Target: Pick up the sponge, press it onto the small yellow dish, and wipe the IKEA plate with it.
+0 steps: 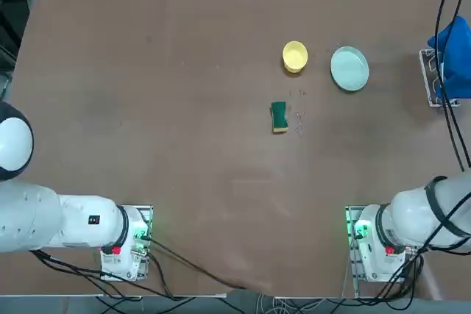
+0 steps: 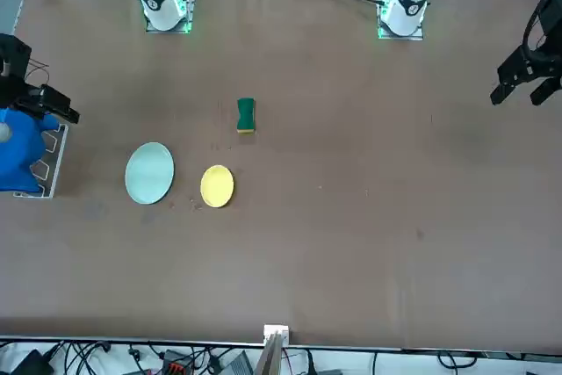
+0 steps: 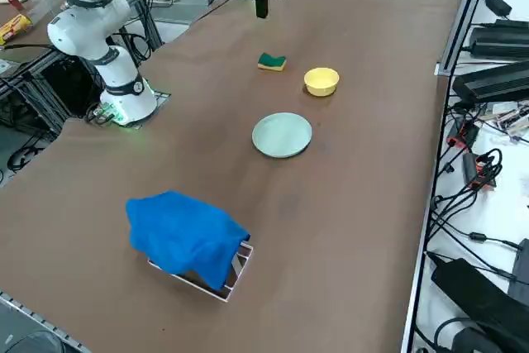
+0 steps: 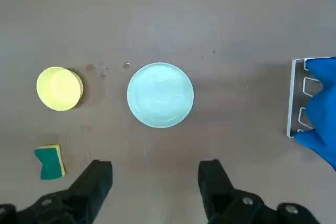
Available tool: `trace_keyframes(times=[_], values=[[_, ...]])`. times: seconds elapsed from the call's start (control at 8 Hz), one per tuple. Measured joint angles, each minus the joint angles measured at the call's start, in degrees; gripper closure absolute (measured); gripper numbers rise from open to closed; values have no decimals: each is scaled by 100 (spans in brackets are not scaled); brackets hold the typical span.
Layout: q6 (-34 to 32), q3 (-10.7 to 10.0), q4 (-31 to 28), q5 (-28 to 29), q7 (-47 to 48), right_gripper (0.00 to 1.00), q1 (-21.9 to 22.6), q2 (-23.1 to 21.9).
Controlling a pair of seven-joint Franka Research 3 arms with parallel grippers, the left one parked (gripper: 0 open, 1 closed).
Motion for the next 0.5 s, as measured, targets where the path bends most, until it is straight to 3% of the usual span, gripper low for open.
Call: trace_keyframes(times=[0.5], values=[[0,-2,-20,0,-6,0,-9,0]])
